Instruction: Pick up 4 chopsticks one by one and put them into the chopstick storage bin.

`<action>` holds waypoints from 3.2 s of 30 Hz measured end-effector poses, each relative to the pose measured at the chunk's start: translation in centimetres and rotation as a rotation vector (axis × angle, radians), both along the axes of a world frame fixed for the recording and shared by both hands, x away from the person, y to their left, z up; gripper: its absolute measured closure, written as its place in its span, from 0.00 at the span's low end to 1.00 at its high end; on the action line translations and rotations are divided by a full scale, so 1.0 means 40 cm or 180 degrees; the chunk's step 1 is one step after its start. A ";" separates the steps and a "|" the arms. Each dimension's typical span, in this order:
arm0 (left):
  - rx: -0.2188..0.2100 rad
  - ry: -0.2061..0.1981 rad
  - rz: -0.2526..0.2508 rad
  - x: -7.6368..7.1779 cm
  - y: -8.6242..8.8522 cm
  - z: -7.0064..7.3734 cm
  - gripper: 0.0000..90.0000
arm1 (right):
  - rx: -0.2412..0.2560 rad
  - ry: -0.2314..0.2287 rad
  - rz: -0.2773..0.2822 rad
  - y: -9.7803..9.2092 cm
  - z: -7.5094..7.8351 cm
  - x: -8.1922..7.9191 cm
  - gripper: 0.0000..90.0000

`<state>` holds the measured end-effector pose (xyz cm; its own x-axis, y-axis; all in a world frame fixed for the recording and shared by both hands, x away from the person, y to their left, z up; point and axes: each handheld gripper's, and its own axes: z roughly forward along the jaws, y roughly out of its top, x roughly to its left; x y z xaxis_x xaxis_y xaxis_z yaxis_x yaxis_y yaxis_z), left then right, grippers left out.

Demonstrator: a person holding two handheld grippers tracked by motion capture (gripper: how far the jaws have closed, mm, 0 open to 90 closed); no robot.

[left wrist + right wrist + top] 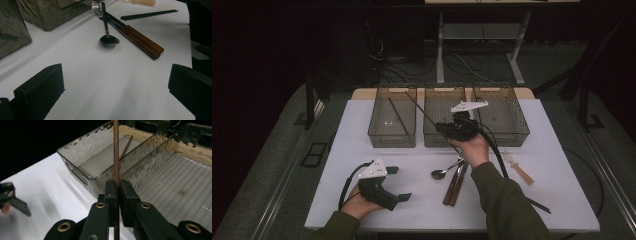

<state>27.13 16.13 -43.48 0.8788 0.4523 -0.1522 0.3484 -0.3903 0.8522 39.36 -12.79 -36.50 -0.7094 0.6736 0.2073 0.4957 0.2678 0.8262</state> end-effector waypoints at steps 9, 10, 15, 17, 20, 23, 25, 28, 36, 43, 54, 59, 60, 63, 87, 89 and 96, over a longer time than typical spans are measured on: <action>0.0013 0.0013 -0.0003 0.001 -0.003 -0.001 0.00 | 0.0082 -0.0017 -0.0085 0.055 0.030 0.050 0.94; 0.0010 0.0011 -0.0008 0.001 -0.002 0.000 0.00 | 0.0086 -0.0026 -0.0099 0.062 0.033 0.055 0.94; -0.0022 -0.0005 0.0000 0.002 -0.002 -0.001 0.00 | 0.0094 -0.0053 -0.0155 0.098 0.051 0.083 0.94; 0.0019 0.0001 -0.0027 0.003 -0.001 0.001 0.00 | 0.0096 -0.0056 -0.0172 0.116 0.055 0.094 0.94; -0.0002 -0.0007 -0.0032 0.002 -0.002 0.002 0.00 | 0.0083 -0.0060 -0.0176 0.144 0.061 0.110 0.94; -0.0011 -0.0006 -0.0038 0.002 -0.002 0.002 0.00 | 0.0082 -0.0069 -0.0189 0.173 0.060 0.127 0.94; -0.0038 0.0003 -0.0031 0.001 -0.002 0.003 0.00 | 0.0095 -0.0052 -0.0204 0.192 0.058 0.138 0.94; -0.0060 0.0010 -0.0030 0.001 0.000 0.003 0.00 | 0.0104 -0.0038 -0.0215 0.221 0.054 0.154 0.94; -0.0073 -0.0014 -0.0053 0.003 0.003 0.006 0.00 | 0.0050 -0.0010 -0.0213 0.292 0.038 0.189 0.94; -0.0093 0.0003 -0.0060 0.000 0.003 0.007 0.00 | -0.0014 0.0059 -0.0215 0.334 0.009 0.207 0.94; -0.0109 0.0019 -0.0069 0.000 0.001 0.007 0.00 | -0.0315 0.0228 -0.0323 0.365 -0.051 0.210 0.93; -0.0107 0.0018 -0.0072 0.000 0.001 0.007 0.00 | -0.0485 0.0193 -0.0294 0.368 -0.053 0.207 0.72; -0.0106 0.0018 -0.0072 0.000 0.001 0.007 0.00 | -0.0498 0.0190 -0.0286 0.366 -0.051 0.206 0.70; -0.0100 0.0017 -0.0070 0.001 0.001 0.007 0.00 | -0.0542 0.0141 -0.0222 0.359 -0.040 0.201 0.67; -0.0026 -0.0017 -0.0031 0.007 0.000 0.002 0.00 | -0.0357 0.0002 0.0313 0.200 0.027 0.100 0.33; -0.0033 -0.0014 -0.0016 0.007 -0.001 0.001 0.00 | -0.0329 -0.0014 0.0315 0.177 0.028 0.092 0.32; -0.0016 -0.0012 0.0014 0.008 0.000 -0.001 0.00 | -0.0319 -0.0027 0.0303 0.104 0.029 0.067 0.30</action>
